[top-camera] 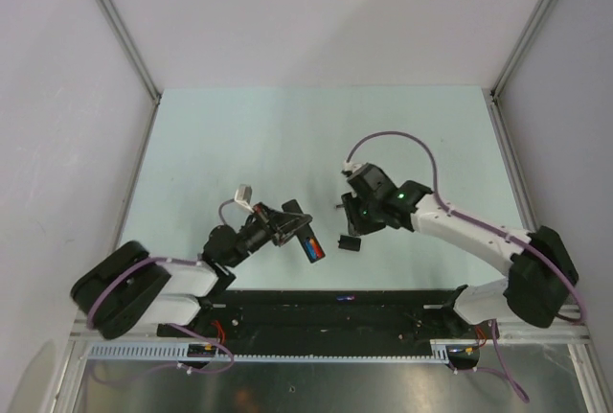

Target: Load the batteries into the remote control

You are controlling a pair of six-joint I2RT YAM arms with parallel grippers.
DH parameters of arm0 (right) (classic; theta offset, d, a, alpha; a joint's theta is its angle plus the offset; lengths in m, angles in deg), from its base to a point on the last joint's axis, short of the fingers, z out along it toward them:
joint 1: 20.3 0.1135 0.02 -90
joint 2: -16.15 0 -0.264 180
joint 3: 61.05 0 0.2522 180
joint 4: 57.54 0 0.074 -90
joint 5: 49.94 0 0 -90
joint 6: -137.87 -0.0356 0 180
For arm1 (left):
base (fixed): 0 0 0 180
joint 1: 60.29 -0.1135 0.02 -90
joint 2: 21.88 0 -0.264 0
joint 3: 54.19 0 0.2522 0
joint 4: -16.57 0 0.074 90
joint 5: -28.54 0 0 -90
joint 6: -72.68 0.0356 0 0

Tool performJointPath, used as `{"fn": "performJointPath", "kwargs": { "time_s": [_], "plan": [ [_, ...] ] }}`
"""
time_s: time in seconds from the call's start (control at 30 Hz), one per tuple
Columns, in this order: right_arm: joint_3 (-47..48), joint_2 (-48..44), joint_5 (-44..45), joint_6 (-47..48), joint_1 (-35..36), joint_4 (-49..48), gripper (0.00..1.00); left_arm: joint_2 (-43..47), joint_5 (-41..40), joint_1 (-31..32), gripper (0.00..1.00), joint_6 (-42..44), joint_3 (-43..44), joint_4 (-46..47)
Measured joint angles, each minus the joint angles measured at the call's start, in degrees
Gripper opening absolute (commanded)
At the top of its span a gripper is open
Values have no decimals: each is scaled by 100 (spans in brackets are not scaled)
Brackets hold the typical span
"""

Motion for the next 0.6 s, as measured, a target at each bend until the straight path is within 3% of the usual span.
{"fn": "performJointPath", "kwargs": {
  "time_s": [0.2, 0.4, 0.6],
  "plan": [
    [-295, 577, 136, 243, 251, -820, 49, 1224, -13, -4, 0, 192, -422, -2],
    [-507, 1023, 533, 13, 109, -1366, 40, 2258, -33, -4, 0, 487, -422, 37],
    [-660, 1060, 516, -11, 221, -1709, 49, 2664, -48, -4, 0, 671, -422, 87]
  ]
}}
